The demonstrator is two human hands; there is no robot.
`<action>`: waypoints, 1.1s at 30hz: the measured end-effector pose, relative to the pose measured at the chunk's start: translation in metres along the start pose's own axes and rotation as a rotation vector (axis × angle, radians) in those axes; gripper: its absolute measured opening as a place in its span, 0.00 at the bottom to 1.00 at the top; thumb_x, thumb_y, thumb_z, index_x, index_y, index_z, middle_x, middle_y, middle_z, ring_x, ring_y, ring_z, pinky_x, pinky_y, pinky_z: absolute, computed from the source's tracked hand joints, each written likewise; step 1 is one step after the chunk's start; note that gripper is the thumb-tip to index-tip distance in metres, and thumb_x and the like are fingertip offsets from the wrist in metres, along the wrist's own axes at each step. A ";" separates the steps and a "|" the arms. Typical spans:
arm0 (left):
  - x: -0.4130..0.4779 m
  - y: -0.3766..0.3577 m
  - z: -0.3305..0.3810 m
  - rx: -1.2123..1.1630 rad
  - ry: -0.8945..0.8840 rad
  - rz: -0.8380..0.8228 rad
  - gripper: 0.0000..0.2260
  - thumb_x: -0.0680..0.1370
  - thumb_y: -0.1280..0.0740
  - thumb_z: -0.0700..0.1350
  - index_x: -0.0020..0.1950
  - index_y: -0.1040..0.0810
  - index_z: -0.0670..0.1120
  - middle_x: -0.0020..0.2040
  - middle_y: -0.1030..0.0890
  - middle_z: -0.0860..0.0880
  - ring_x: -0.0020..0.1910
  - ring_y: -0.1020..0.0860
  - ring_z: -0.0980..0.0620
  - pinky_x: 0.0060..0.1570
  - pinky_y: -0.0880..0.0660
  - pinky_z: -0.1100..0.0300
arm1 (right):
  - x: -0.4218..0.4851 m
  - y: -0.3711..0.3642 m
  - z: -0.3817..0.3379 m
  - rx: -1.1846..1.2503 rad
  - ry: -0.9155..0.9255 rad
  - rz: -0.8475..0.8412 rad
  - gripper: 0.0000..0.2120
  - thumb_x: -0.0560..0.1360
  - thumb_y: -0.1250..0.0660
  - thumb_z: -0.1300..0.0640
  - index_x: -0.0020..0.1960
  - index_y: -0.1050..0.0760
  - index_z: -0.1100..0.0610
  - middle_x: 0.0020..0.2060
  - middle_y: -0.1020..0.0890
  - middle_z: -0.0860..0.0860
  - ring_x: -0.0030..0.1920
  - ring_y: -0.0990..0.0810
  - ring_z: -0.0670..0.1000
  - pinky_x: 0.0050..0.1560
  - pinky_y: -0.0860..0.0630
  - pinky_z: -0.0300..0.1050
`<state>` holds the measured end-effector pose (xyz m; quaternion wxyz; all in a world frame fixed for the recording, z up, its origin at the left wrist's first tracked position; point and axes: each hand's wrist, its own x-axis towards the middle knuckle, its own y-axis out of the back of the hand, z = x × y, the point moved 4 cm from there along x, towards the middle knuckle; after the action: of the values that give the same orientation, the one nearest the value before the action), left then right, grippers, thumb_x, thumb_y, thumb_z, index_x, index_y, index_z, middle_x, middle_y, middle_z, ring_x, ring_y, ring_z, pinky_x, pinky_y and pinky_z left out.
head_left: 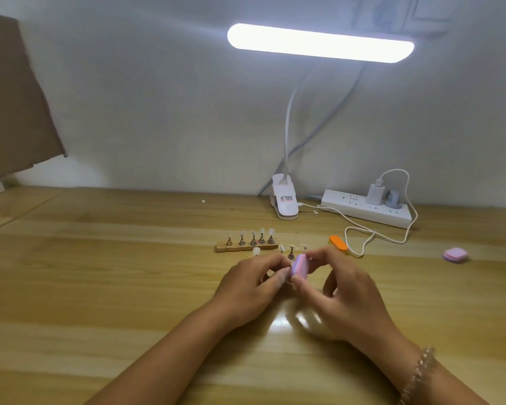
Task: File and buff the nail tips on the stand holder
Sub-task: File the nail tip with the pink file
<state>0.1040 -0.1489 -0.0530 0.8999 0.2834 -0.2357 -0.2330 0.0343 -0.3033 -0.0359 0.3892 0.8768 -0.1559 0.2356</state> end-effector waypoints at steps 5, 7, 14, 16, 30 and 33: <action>0.002 0.001 -0.002 -0.005 -0.010 0.014 0.06 0.82 0.36 0.48 0.49 0.20 0.56 0.39 0.21 0.61 0.33 0.27 0.61 0.39 0.27 0.55 | 0.001 0.000 0.004 -0.037 -0.041 0.008 0.13 0.69 0.28 0.43 0.50 0.26 0.45 0.44 0.20 0.37 0.33 0.25 0.40 0.38 0.24 0.47; 0.002 0.001 -0.002 -0.013 -0.014 0.009 0.07 0.82 0.36 0.46 0.48 0.20 0.56 0.41 0.20 0.59 0.32 0.27 0.59 0.40 0.26 0.52 | -0.001 -0.002 0.001 -0.049 -0.005 -0.025 0.14 0.68 0.28 0.41 0.49 0.27 0.44 0.44 0.20 0.37 0.33 0.25 0.41 0.36 0.25 0.44; 0.001 0.000 -0.003 -0.040 0.002 -0.014 0.08 0.80 0.37 0.48 0.51 0.18 0.53 0.43 0.18 0.59 0.34 0.24 0.58 0.42 0.23 0.48 | 0.001 0.000 0.003 -0.003 -0.044 0.025 0.15 0.68 0.27 0.40 0.49 0.27 0.46 0.42 0.19 0.38 0.32 0.23 0.43 0.37 0.24 0.48; 0.002 0.000 -0.001 -0.061 0.004 -0.024 0.10 0.78 0.39 0.47 0.53 0.18 0.53 0.44 0.18 0.57 0.37 0.23 0.53 0.43 0.23 0.45 | -0.001 -0.005 -0.003 -0.022 0.020 -0.045 0.15 0.68 0.28 0.40 0.49 0.27 0.45 0.43 0.20 0.37 0.32 0.24 0.41 0.35 0.25 0.44; 0.002 0.000 -0.004 -0.049 0.025 -0.024 0.09 0.80 0.36 0.44 0.53 0.18 0.53 0.45 0.17 0.56 0.39 0.21 0.50 0.43 0.21 0.45 | -0.003 -0.005 -0.005 -0.057 0.031 -0.054 0.18 0.67 0.32 0.34 0.49 0.29 0.44 0.44 0.21 0.37 0.32 0.24 0.45 0.35 0.24 0.47; 0.002 0.000 -0.004 -0.072 0.029 -0.003 0.08 0.79 0.36 0.48 0.51 0.17 0.54 0.43 0.17 0.58 0.32 0.25 0.61 0.40 0.25 0.52 | 0.000 -0.001 0.000 -0.044 -0.031 0.015 0.16 0.68 0.30 0.36 0.48 0.28 0.44 0.43 0.20 0.37 0.33 0.23 0.44 0.37 0.24 0.47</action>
<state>0.1081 -0.1483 -0.0549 0.9125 0.2544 -0.2139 -0.2384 0.0346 -0.3027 -0.0370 0.4043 0.8703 -0.1738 0.2212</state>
